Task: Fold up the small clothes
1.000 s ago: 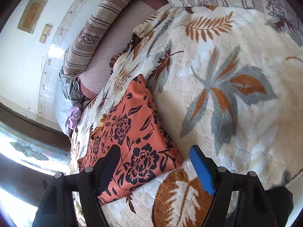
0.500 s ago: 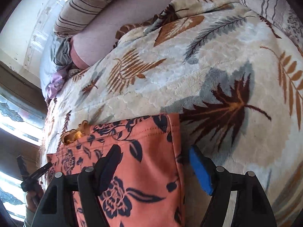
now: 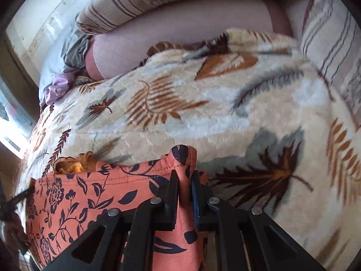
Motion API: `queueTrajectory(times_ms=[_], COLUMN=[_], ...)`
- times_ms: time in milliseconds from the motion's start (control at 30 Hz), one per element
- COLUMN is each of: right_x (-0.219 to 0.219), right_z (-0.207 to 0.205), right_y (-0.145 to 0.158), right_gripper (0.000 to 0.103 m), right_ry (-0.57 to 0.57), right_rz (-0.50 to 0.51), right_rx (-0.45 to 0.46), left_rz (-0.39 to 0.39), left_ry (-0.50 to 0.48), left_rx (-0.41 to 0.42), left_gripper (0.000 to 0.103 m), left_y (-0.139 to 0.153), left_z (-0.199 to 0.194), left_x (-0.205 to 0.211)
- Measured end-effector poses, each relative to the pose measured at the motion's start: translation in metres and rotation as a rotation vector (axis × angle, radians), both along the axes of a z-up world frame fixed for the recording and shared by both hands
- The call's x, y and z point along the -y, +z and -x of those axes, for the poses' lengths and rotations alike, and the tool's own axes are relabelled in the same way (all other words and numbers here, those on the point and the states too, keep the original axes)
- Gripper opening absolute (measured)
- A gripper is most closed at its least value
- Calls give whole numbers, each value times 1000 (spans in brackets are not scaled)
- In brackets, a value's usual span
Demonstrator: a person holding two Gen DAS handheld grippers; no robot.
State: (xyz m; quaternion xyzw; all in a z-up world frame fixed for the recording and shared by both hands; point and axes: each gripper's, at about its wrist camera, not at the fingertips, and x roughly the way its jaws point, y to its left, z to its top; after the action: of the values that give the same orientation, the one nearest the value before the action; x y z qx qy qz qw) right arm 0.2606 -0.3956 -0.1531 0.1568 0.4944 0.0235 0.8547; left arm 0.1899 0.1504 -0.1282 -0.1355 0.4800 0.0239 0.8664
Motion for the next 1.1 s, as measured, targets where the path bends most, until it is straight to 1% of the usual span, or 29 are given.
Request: queueTrajectory(times_ms=[33, 67, 100, 133, 167, 233, 267, 333, 367, 400, 433, 467, 500, 533, 567, 600, 633, 667, 700, 733, 767, 833, 867, 900, 933, 967, 1000, 1033, 1100], right_x=[5, 8, 9, 10, 12, 17, 19, 16, 10, 0, -10, -20, -29, -35, -39, -40, -37, -32, -30, -31, -33, -38, -40, -39, -39, -35, -29, -22, -18], right_z=[2, 7, 13, 18, 26, 43, 53, 75, 86, 95, 104, 113, 122, 129, 134, 139, 143, 148, 153, 155, 159, 169, 173, 173, 172, 169, 170, 173, 170], right_y=[-3, 1, 7, 14, 24, 47, 60, 82, 90, 92, 91, 84, 73, 57, 38, 18, -1, -7, -1, 8, 20, 41, 44, 38, 26, 7, -5, -1, 18], right_gripper=[16, 18, 36, 69, 81, 83, 83, 83, 83, 83, 83, 83, 83, 83, 83, 83, 82, 80, 80, 80, 81, 82, 84, 90, 92, 92, 89, 89, 89], right_ry=[-28, -50, -55, -60, -70, -78, -81, -49, -19, 24, 80, 123, 139, 141, 128, 91, 48, 28, 10, 1, 11, 73, 102, 117, 110, 67, 17, -8, 8], right_rz=[-52, -83, -78, -54, -37, -46, -73, -196, -273, -355, -447, -530, -583, -607, -600, -561, -529, -568, -579, -558, -530, -524, -535, -532, -499, -458, -488, -535, -554], right_rx=[-10, 6, 21, 29, 51, 104, 124, 163, 174, 171, 156, 138, 110, 68, 24, -23, -68, -47, -22, -30, -11, 77, 98, 93, 57, -24, -72, -37, 11], left_rz=[3, 3, -1, -2, 3, 22, 28, 39, 37, 34, 30, 26, 25, 18, -4, -34, -60, -74, -55, -64, -88, -104, -114, -110, -73, -58, -65, -82, -130], left_ry=[8, 13, 20, 27, 34, 44, 48, 35, 25, 14, -3, -22, -43, -66, -85, -86, -79, -70, -59, -51, -43, -33, -24, -12, 5, 20, 20, 18, 19], left_rx=[0, -1, 3, 11, 24, 50, 68, 111, 129, 146, 155, 153, 149, 143, 129, 85, -9, -125, -125, -74, -79, -41, -53, -114, -139, -120, -128, -119, -49], left_gripper=[14, 20, 31, 33, 34, 35, 36, 43, 50, 56, 60, 65, 68, 70, 73, 73, 73, 72, 72, 72, 72, 72, 72, 74, 74, 74, 74, 74, 74], left_y=[5, 11, 16, 22, 29, 45, 54, 71, 78, 84, 88, 89, 88, 84, 75, 60, 38, 13, 4, 11, 16, 24, 19, 8, 1, 5, 9, 16, 35], left_z=[2, 4, 6, 10, 15, 30, 40, 62, 75, 87, 100, 113, 126, 137, 147, 151, 151, 150, 156, 164, 168, 175, 176, 172, 171, 172, 172, 172, 174], left_x=[-1, -2, -4, -7, -10, -16, -17, -13, -8, -2, 5, 13, 22, 30, 38, 44, 46, 45, 41, 39, 39, 37, 34, 29, 23, 21, 22, 24, 27])
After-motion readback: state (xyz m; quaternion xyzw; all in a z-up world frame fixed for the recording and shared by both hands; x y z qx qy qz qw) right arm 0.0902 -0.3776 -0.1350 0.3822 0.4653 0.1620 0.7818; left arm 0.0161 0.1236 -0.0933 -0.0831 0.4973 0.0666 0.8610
